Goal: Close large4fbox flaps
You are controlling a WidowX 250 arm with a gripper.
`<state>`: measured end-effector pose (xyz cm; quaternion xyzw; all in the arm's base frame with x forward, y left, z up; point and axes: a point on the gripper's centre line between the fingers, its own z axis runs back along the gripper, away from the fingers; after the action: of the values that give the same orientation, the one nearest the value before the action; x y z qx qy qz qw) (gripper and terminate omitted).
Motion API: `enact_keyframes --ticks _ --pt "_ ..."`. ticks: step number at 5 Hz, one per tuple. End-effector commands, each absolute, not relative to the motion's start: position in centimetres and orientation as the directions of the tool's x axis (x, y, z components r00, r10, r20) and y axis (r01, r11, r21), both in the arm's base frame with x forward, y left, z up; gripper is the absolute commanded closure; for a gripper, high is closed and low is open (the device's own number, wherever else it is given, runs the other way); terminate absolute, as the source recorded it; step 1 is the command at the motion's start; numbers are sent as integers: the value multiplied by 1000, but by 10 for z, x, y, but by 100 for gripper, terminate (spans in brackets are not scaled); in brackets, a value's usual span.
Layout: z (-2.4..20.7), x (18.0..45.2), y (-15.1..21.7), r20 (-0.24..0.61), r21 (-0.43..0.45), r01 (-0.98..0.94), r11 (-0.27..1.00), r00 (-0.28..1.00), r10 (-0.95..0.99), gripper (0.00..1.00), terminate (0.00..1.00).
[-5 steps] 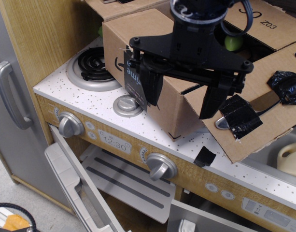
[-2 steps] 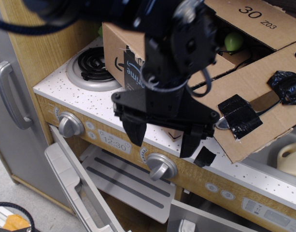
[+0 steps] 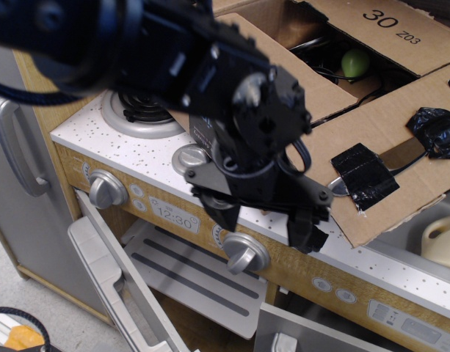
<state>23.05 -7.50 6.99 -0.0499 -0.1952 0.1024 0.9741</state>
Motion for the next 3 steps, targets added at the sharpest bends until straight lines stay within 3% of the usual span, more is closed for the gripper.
enact_keyframes --ticks 1,3 --pt "72 250 -97 489 -190 -100 977 853 182 0 0" --pt "76 249 -109 545 -154 -40 987 830 118 0 0"
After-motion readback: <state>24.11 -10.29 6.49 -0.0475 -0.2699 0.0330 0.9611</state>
